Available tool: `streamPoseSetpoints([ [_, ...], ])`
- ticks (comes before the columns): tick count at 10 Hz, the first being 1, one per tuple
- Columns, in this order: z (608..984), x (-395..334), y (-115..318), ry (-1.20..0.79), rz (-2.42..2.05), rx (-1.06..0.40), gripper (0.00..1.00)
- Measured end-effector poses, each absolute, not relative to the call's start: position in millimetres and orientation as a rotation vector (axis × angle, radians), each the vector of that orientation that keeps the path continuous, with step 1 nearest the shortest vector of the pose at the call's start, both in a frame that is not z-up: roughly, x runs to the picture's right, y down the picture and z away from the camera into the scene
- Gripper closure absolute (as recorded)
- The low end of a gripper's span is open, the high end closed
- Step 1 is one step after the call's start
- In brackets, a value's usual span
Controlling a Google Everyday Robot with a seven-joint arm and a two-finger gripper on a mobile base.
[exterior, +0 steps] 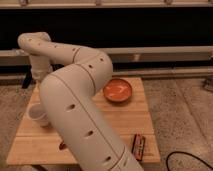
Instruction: Place the white sponge in the ceramic cup
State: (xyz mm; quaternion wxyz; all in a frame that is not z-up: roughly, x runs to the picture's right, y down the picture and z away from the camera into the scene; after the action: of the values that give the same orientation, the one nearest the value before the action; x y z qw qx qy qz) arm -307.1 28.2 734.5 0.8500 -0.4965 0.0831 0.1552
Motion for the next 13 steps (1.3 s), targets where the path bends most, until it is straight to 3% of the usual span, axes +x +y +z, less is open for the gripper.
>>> streamPoseSetpoints([
  [5,729,-309,27,0.167,0.32,-1.03,1.0],
  [13,700,-359,-17,0.051,0.216,-0.877,1.0],
])
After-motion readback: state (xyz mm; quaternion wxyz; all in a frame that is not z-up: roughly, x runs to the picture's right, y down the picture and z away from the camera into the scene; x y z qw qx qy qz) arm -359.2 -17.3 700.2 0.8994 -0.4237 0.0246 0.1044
